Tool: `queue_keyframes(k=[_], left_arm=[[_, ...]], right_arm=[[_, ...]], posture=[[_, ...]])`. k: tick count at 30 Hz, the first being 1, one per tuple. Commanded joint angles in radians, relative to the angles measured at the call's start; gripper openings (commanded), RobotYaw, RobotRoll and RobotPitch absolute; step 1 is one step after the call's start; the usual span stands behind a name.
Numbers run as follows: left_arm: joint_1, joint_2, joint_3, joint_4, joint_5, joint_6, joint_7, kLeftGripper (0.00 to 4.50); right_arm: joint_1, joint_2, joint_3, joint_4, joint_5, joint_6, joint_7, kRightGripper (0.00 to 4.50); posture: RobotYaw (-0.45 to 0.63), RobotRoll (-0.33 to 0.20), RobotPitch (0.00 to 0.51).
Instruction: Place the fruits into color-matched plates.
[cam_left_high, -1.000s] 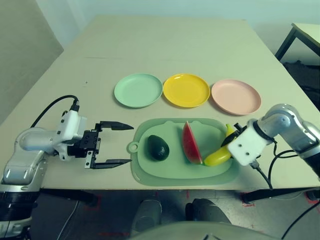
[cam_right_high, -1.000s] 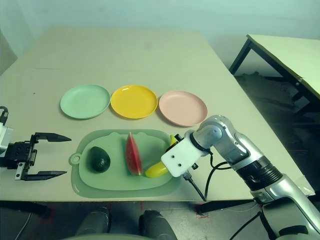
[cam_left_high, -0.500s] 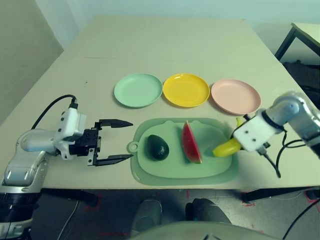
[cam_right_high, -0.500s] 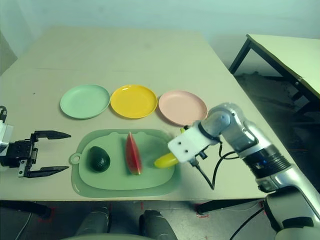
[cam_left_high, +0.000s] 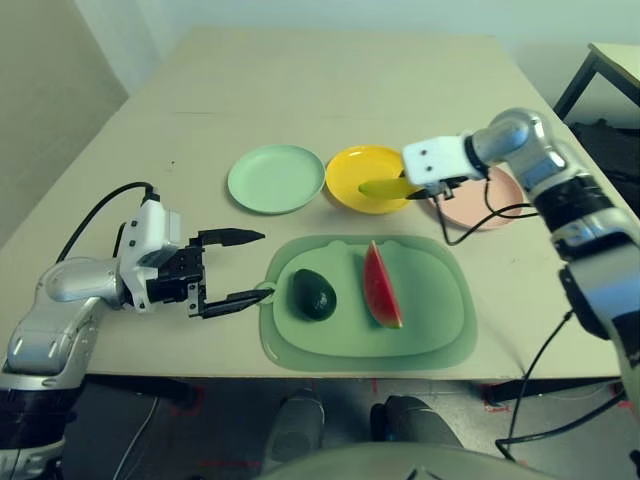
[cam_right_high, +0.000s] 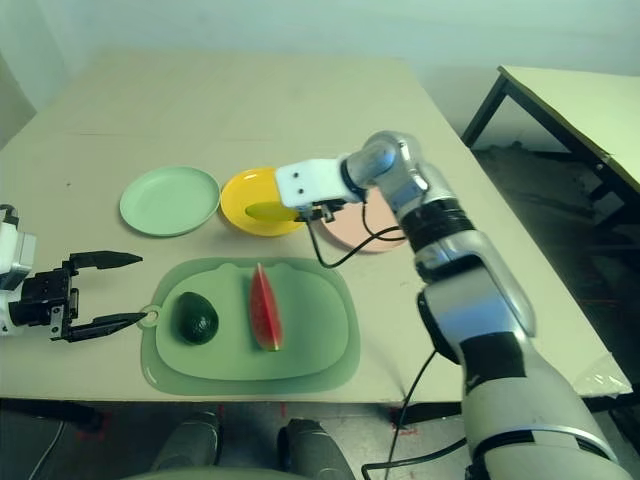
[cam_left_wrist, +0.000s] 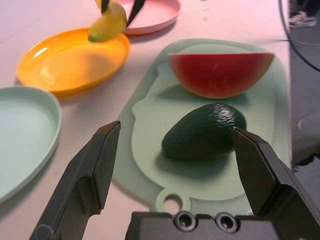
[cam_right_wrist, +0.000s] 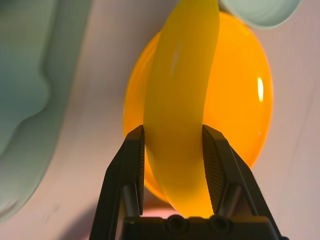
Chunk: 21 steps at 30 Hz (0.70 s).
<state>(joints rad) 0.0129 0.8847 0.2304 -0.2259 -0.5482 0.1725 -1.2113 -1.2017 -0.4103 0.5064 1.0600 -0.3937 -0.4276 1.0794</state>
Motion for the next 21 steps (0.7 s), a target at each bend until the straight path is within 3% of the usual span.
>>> queue_keyframes(k=[1,12,13,19,21], left_arm=[[0.032,0.01,0.014,-0.033,0.025,0.011,0.025,4.5],[0.071,0.019,0.034,-0.061,0.04,-0.002,0.043,4.5],[0.074,0.02,0.036,-0.06,0.041,-0.004,0.042,4.5],[0.068,0.016,0.035,-0.055,0.04,-0.017,0.03,4.5],[0.058,0.015,0.031,-0.051,0.039,-0.019,0.028,4.5]], right_arm=[[-0.043,0.039,0.024,0.104,-0.063,-0.009,-0.099,1.67],[-0.035,0.098,0.042,0.216,-0.145,-0.043,-0.199,1.67],[-0.035,0.097,0.041,0.219,-0.15,-0.048,-0.203,2.39],[-0.042,0.086,0.028,0.223,-0.157,-0.06,-0.213,4.4],[-0.054,0.079,0.021,0.22,-0.155,-0.064,-0.215,4.46]], posture=[[0.17,0.0,0.087],[0.2,0.0,0.086],[0.2,0.0,0.086],[0.19,0.0,0.083],[0.18,0.0,0.078]])
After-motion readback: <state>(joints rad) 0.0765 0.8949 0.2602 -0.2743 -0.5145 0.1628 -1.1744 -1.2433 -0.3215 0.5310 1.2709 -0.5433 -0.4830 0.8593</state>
